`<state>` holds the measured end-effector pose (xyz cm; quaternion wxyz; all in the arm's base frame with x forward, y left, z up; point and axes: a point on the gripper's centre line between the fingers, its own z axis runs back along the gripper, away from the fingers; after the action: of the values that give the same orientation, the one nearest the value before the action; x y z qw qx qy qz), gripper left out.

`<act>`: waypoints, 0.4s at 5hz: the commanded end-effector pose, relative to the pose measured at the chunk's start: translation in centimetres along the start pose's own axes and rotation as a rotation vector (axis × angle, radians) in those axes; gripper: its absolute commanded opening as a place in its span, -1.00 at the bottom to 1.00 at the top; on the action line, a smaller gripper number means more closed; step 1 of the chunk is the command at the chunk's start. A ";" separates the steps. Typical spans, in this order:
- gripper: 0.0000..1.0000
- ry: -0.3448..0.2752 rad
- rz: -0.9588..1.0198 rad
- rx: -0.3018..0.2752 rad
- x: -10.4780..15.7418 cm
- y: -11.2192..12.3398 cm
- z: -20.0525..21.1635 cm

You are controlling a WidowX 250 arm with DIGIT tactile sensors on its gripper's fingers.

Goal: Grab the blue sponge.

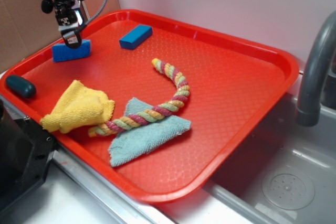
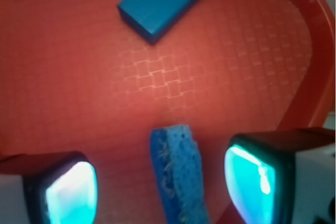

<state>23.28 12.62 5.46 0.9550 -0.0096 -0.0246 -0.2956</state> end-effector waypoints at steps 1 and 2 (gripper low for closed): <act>1.00 0.050 0.002 0.053 -0.3 1.0 -2.3; 1.00 0.091 0.054 0.022 -2.3 0.6 -4.0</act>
<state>22.03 14.06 1.31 0.9623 0.0126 0.0162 -0.2712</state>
